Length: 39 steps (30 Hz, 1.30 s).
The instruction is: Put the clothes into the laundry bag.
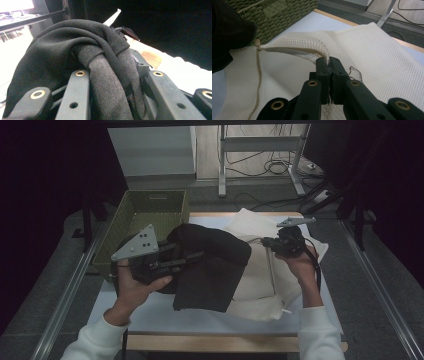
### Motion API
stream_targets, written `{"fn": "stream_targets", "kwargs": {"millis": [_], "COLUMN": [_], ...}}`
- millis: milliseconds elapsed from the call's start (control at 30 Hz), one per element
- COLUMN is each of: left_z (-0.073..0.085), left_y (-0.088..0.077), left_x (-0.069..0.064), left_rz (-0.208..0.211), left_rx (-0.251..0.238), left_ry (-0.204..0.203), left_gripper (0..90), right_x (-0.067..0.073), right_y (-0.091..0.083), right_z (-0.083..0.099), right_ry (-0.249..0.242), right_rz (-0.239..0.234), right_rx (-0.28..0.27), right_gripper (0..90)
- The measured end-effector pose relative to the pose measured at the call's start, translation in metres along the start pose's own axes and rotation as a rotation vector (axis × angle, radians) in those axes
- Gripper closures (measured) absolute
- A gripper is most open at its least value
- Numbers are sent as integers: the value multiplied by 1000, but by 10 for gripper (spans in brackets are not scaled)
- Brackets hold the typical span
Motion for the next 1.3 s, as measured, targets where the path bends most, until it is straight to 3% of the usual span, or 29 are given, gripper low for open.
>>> {"fn": "stream_targets", "kwargs": {"millis": [800, 1100, 1300], "left_z": [38, 42, 54], "left_y": [34, 38, 51], "left_x": [-9, -23, -29], "left_rz": [74, 118, 144], "left_rx": [90, 97, 142], "left_ry": [-56, -55, -61], "left_gripper": [668, 668, 668], "right_x": [0, 0, 2], "right_y": [0, 0, 1], "right_z": [0, 0, 0], "right_ry": [-3, -3, -8], "right_rz": [3, 8, 5], "right_rx": [-2, -4, 1], "right_gripper": [870, 870, 870]}}
Point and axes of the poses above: each handheld gripper's, and its own axes: y roughly forward along the jaws, z roughly out of its underside, x roughly to its left, the point moved 1 cm from there along y, roughly forward along the jaws, and after that the axes turned 12 degrees about -x, right-handed, at the moved point
